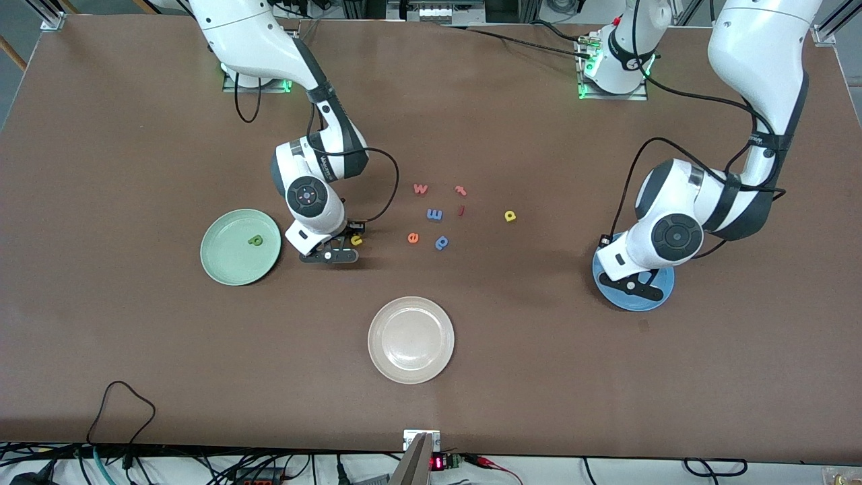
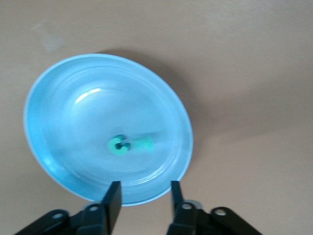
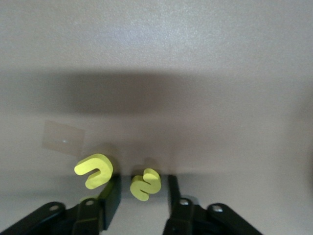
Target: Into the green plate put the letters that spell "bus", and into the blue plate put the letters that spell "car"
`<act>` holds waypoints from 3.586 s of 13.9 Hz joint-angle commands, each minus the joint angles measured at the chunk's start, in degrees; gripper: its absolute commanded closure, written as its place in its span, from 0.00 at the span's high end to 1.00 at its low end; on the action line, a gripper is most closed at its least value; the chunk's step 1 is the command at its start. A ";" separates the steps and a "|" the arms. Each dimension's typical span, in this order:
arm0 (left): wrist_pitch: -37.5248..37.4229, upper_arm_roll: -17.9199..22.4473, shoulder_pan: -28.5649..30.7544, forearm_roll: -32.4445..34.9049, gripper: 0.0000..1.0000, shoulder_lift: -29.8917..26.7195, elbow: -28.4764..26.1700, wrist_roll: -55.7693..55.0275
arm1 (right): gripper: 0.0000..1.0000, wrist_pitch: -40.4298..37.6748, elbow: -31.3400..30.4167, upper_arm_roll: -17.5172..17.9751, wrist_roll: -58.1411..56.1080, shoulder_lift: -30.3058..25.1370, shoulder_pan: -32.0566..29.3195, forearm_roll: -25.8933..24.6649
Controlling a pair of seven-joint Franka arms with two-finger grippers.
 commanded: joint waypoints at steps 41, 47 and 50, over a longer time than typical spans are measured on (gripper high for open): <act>-1.48 -16.73 14.46 8.24 1.00 -0.81 -1.08 -2.58 | 0.64 0.14 3.84 -17.00 -3.76 5.18 16.39 19.57; -17.43 -17.70 14.46 3.42 1.00 -3.71 14.62 -2.05 | 0.64 0.76 3.84 -16.91 -3.67 6.58 17.36 19.66; -25.45 -17.35 14.81 3.06 1.00 -4.06 24.12 -2.13 | 0.55 0.58 3.76 -16.91 -3.76 6.85 17.98 19.66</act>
